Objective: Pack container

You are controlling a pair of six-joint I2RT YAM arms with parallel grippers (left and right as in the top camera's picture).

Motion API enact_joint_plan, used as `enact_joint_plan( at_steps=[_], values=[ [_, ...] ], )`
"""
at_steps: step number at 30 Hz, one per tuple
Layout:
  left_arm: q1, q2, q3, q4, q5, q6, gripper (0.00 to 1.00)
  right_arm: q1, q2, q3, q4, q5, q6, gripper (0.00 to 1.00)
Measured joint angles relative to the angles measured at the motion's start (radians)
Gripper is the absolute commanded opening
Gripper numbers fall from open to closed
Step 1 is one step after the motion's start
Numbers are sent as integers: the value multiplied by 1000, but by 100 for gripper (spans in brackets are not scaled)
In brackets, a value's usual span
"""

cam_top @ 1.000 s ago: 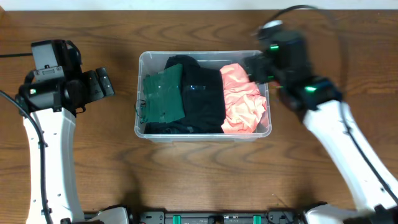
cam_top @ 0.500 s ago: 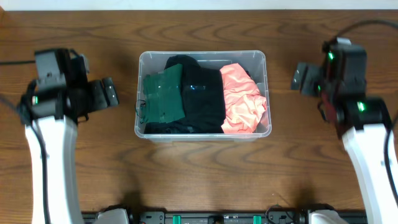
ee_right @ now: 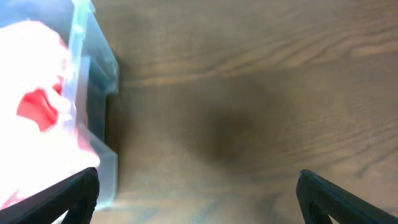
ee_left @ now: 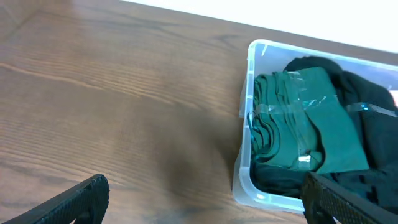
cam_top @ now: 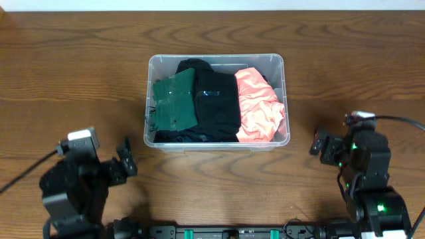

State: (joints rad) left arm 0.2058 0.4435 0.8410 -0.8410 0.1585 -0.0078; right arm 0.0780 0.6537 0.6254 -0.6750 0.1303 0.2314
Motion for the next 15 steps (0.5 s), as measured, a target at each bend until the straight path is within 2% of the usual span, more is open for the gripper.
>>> enact_joint_plan(
  at_steps=[7,15],
  values=[
    [0,-59,0,3,0,-4,98,0,-1,-32,-129,-3,0,99],
    [0,-59,0,3,0,-4,98,0,-2,-32,-195,-3,0,99]
  ],
)
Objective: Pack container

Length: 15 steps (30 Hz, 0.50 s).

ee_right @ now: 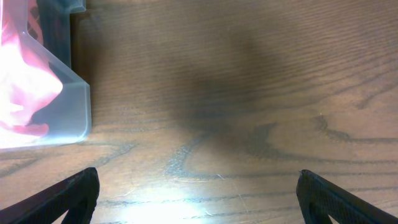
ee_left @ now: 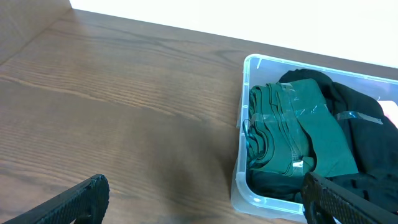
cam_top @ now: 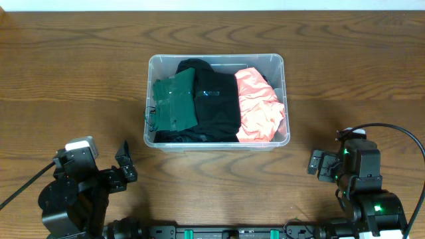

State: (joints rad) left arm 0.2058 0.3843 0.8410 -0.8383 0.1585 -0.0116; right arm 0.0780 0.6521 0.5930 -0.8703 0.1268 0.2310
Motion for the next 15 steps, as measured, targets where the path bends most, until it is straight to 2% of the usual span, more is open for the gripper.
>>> enact_joint_plan(
  at_steps=[7,15],
  values=[
    [0,0,0,0,0,0,98,6,-62,0,-23,4,0,99],
    [0,0,0,0,0,-1,98,6,-424,-97,24,3,-7,99]
  ],
)
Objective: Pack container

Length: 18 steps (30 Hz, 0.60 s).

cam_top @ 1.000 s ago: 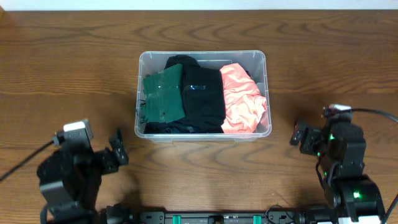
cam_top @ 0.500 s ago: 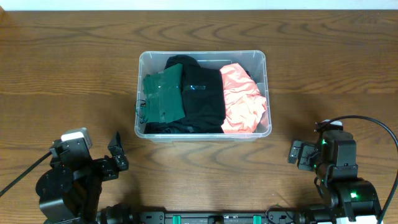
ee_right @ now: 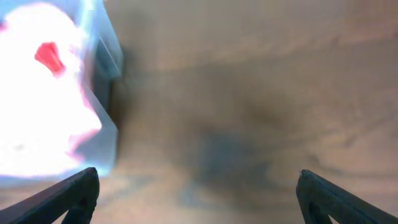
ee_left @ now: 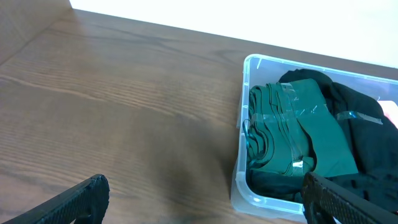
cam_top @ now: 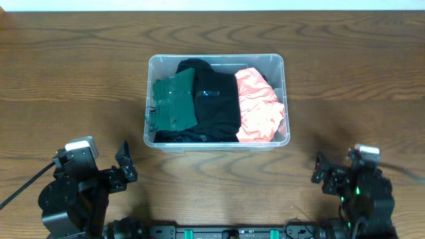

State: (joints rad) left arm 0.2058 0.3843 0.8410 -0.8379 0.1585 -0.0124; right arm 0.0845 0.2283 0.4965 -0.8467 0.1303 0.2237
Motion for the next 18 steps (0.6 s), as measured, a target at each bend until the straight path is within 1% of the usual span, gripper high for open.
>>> enact_joint_plan(
  at_steps=[2,5,8,12,13,15,18],
  values=[
    [0,0,0,0,0,0,98,0,-112,-69,67,-19,-33,99],
    [0,0,0,0,0,-4,98,0,-207,-162,204,-58,-90,99],
    [0,0,0,0,0,-7,98,0,-209,-240,382,-83,-132,99],
    [0,0,0,-1,0,-10,98,0,-213,-393,688,-99,-185,99],
    [0,0,0,-1,0,-10,98,0,-216,-427,742,-101,-192,99],
    [0,0,0,0,0,-10,98,0,-216,-477,764,-103,-204,99],
    [0,0,0,-1,0,-10,98,0,-215,-486,777,-110,-213,99]
  ],
)
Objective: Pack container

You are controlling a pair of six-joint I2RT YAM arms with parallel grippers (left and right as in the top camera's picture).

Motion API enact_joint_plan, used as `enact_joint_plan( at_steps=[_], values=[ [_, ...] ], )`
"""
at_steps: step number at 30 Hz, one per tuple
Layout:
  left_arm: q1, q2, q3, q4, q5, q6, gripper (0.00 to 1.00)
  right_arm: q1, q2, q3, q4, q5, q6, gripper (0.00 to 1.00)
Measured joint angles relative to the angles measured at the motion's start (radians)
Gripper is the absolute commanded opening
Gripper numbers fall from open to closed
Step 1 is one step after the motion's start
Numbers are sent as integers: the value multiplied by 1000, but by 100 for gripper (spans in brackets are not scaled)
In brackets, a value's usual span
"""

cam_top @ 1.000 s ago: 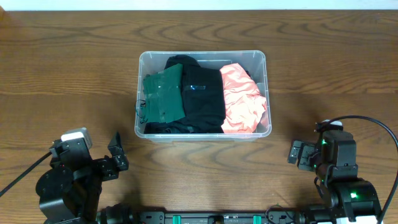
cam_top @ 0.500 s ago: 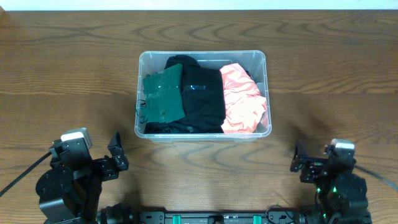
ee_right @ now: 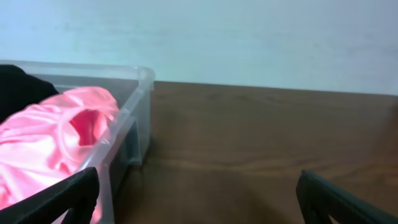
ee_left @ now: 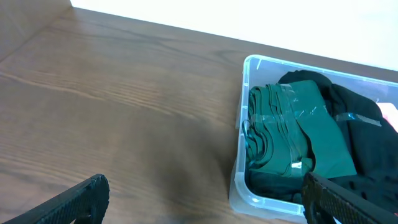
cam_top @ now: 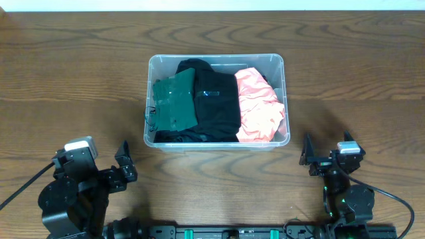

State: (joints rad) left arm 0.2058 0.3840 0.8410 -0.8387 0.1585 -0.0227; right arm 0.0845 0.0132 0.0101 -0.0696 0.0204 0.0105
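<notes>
A clear plastic container point(cam_top: 152, 66) stands mid-table. It holds a folded green garment point(cam_top: 171, 103) on the left, a black one point(cam_top: 216, 106) in the middle and a pink one point(cam_top: 257, 106) on the right. My left gripper point(cam_top: 125, 161) rests open near the front edge, left of the box, with nothing between its fingers point(ee_left: 74, 199). My right gripper point(cam_top: 319, 158) sits open low at the front right, empty, looking level at the pink garment point(ee_right: 50, 137) and the container's wall point(ee_right: 134, 124).
Bare brown wooden table point(cam_top: 345, 79) lies all round the container. A dark rail point(cam_top: 232, 232) runs along the front edge between the arm bases. A pale wall point(ee_right: 249, 37) rises behind the table.
My right arm has dropped lower at the front right, its camera now looking level across the table toward the box. The left arm and the clothes have not moved.
Both arms stood nearer the box at first, with the three garments lying inside it. Both then drew back toward the front edge. The left arm has stayed put since, while the right kept shifting and now rests low.
</notes>
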Motion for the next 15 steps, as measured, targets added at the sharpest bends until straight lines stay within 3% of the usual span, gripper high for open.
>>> enact_joint_plan(
  at_steps=[15],
  values=[
    [0,0,0,0,0,0,98,0,0,0,-2,-6,-8,99]
  ],
)
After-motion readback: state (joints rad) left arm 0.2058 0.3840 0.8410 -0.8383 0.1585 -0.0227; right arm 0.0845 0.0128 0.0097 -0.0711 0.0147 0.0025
